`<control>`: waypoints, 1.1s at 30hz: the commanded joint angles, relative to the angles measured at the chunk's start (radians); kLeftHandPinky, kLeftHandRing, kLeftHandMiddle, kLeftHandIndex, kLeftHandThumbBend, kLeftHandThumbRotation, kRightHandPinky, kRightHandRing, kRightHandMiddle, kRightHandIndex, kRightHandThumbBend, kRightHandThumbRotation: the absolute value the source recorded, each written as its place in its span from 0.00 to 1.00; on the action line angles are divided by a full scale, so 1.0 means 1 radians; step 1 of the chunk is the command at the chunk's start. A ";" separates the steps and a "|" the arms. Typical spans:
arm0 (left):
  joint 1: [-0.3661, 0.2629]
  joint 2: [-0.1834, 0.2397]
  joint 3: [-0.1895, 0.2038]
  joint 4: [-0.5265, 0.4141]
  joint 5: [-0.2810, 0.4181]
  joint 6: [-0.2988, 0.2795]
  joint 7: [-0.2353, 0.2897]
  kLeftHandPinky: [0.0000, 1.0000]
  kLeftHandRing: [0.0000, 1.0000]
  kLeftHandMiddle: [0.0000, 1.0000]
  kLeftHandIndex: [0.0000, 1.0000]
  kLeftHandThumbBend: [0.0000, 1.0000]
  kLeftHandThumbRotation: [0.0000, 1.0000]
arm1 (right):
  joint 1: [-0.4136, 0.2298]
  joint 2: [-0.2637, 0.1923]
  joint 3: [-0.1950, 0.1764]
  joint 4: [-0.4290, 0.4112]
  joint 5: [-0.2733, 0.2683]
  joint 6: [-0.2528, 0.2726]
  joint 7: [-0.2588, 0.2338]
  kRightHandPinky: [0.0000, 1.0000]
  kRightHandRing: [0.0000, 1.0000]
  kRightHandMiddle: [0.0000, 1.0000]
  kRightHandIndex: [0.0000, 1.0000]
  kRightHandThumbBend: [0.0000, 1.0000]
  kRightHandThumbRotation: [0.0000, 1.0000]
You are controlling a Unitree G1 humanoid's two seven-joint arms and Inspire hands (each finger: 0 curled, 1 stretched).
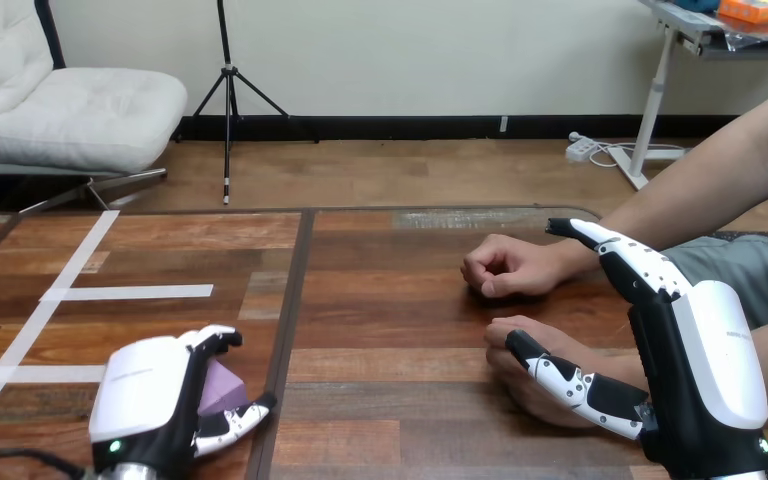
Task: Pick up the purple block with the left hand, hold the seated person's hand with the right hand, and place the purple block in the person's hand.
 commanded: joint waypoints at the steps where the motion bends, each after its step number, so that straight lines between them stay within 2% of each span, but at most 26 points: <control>1: -0.093 -0.014 -0.033 0.103 0.009 0.012 0.028 0.49 0.64 0.72 0.72 0.61 0.39 | -0.034 -0.008 -0.008 -0.024 0.000 -0.003 0.004 0.83 0.82 0.82 0.80 0.61 0.29; 19: -0.208 -0.045 -0.097 0.350 -0.008 0.004 0.087 0.50 0.63 0.72 0.72 0.59 0.31 | -0.027 -0.009 -0.013 -0.037 0.000 0.006 0.022 0.84 0.83 0.82 0.80 0.61 0.30; 31: -0.249 -0.056 -0.123 0.451 -0.024 -0.018 0.119 0.49 0.62 0.69 0.70 0.56 0.24 | -0.028 -0.012 -0.015 -0.037 0.001 0.005 0.027 0.84 0.83 0.82 0.80 0.61 0.30; 33: -0.253 -0.057 -0.126 0.461 -0.028 -0.021 0.124 0.46 0.57 0.65 0.69 0.54 0.22 | -0.027 -0.012 -0.016 -0.038 0.002 0.006 0.029 0.84 0.83 0.82 0.80 0.61 0.30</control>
